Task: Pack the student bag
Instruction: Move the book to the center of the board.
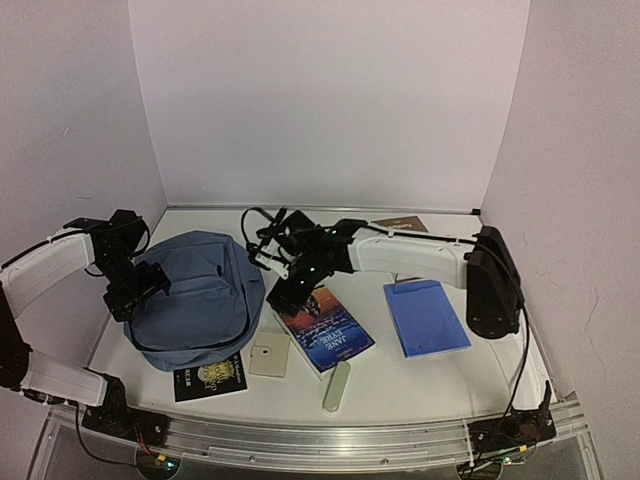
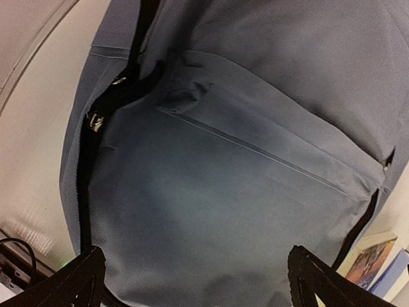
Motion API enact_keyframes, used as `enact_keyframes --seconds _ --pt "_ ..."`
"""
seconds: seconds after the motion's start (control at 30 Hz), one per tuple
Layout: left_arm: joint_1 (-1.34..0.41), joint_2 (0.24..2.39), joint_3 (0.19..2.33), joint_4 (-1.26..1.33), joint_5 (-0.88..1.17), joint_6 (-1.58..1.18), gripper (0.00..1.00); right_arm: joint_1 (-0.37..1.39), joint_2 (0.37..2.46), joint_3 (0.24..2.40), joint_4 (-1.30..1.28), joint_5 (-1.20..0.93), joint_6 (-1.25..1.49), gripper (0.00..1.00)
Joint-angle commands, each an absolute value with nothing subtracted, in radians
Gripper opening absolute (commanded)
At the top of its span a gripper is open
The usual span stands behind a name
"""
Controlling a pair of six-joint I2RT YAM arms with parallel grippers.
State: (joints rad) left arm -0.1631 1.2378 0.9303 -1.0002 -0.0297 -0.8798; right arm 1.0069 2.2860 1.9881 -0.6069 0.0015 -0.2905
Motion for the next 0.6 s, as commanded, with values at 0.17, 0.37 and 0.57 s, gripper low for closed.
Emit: enact_keyframes --seconds 0.17,0.37,0.57 --pt "-0.005 1.363 0.863 -0.826 0.059 -0.88 1.0 1.046 2.494 2.117 -0.568 0.286 -0.368 0.98" --pt "-0.005 1.519 0.951 -0.727 0.118 -0.805 0.99 1.036 2.467 1.985 -0.547 0.337 -0.394 0.98" --pt "-0.081 1.646 1.065 -0.665 0.147 -0.725 0.9 0.98 2.346 1.782 -0.543 0.271 -0.363 0.98"
